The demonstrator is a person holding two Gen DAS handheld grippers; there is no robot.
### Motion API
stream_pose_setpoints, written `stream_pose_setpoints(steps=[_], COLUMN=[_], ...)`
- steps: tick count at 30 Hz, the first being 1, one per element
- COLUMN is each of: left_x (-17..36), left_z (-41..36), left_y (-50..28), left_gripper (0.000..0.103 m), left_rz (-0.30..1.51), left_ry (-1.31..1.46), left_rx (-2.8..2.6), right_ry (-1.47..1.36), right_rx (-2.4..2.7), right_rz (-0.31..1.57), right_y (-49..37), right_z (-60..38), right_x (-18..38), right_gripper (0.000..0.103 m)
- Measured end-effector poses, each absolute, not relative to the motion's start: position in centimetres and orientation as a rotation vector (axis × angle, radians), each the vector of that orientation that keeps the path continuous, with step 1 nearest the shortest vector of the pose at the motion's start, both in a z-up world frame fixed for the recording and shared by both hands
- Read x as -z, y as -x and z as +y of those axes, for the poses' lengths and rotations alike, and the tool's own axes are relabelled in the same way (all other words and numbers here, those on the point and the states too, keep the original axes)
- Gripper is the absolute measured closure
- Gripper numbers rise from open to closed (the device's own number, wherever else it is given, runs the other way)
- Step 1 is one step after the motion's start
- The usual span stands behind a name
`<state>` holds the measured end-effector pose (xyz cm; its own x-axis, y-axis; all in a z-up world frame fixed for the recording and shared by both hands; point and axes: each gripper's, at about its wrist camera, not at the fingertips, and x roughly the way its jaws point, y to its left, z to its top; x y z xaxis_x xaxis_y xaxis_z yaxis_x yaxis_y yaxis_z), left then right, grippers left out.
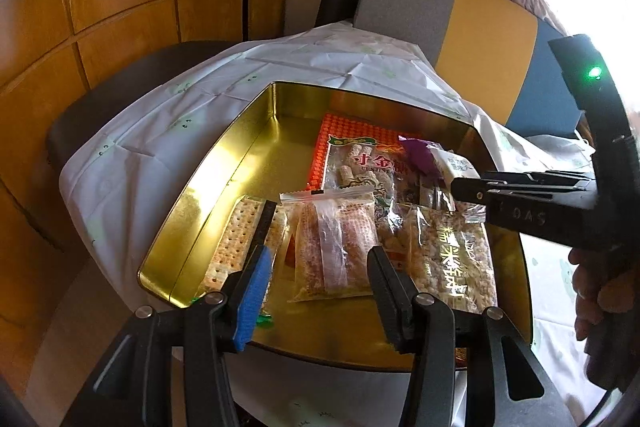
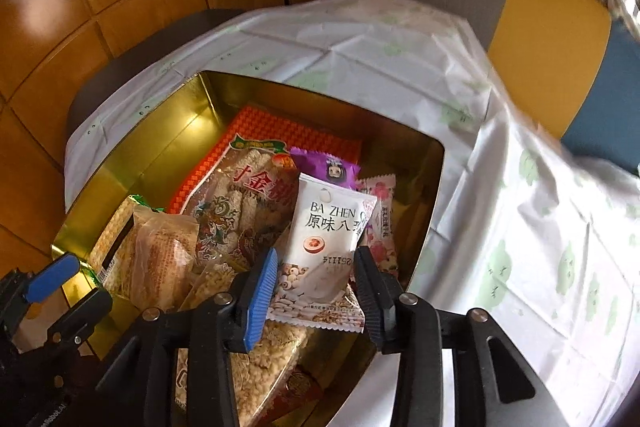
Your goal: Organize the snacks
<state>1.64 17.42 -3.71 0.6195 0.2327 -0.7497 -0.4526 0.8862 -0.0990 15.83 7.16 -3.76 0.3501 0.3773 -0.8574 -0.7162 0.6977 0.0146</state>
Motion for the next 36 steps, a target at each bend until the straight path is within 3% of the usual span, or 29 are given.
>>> stream_pose_setpoints(steps=[14, 36], left_x=[3.1, 1.9], left_z=[16.5, 13.6], left_y=[-1.4, 0.8], left_gripper=[0.049, 0.041], left_rz=[0.797, 0.741], left_ry=[0.264, 0.188], left_rx=[-0.393, -0.395], right_ry=[0.402, 0.196], right_rx=[-0.706, -0.483], right_rz=[0.951, 0.81], right_y=[-14.9, -7.1], right_z=[6.8, -1.8], right_x=[3.8, 1.5], right_gripper=[0.067, 0.062])
